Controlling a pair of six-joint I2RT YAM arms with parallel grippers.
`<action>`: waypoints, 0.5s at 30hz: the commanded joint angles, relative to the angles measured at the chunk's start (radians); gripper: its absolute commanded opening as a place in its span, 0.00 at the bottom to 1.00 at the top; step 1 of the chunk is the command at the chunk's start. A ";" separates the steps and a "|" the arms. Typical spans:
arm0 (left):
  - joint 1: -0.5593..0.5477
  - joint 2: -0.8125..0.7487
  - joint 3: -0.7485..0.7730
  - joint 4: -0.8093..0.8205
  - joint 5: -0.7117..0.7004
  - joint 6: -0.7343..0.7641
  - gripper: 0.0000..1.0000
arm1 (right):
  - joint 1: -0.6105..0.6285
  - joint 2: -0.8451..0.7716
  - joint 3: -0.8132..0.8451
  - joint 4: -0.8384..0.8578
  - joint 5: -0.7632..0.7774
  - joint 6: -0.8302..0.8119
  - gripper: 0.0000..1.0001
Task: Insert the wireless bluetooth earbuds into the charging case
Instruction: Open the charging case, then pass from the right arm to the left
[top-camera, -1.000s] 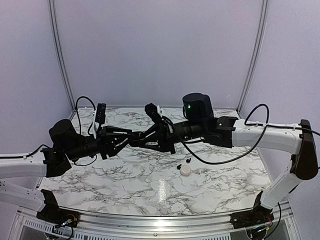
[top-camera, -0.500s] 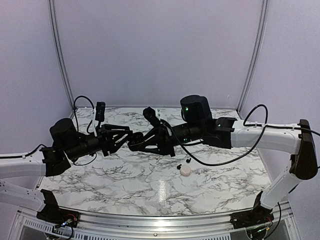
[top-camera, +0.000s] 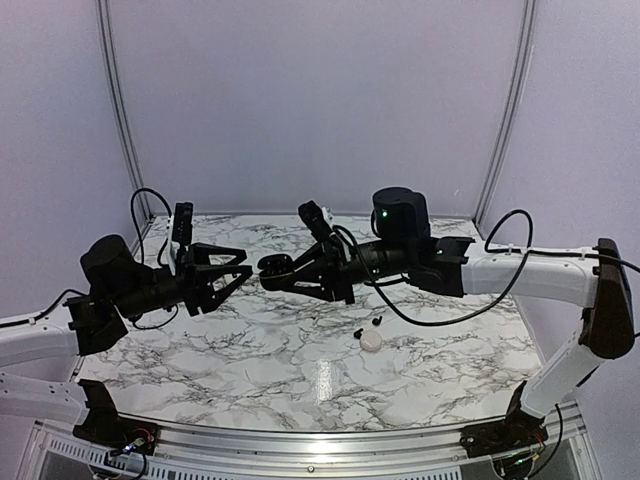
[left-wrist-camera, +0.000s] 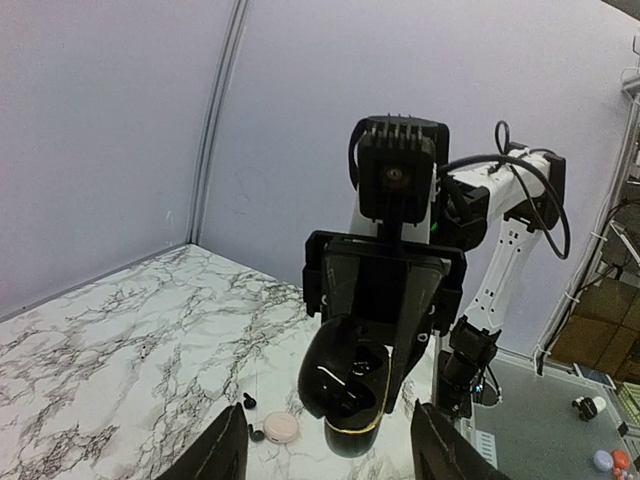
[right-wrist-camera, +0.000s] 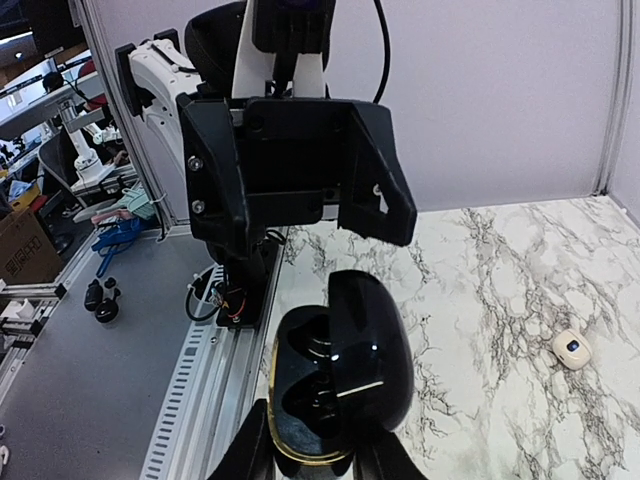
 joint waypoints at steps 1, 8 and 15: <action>0.000 0.023 -0.006 -0.004 0.115 0.031 0.58 | -0.004 -0.029 0.023 0.051 -0.020 0.021 0.00; -0.026 0.065 0.004 0.011 0.144 0.024 0.54 | 0.000 -0.024 0.030 0.068 -0.021 0.035 0.00; -0.046 0.090 0.014 0.034 0.145 0.028 0.49 | 0.008 -0.007 0.041 0.084 -0.035 0.041 0.00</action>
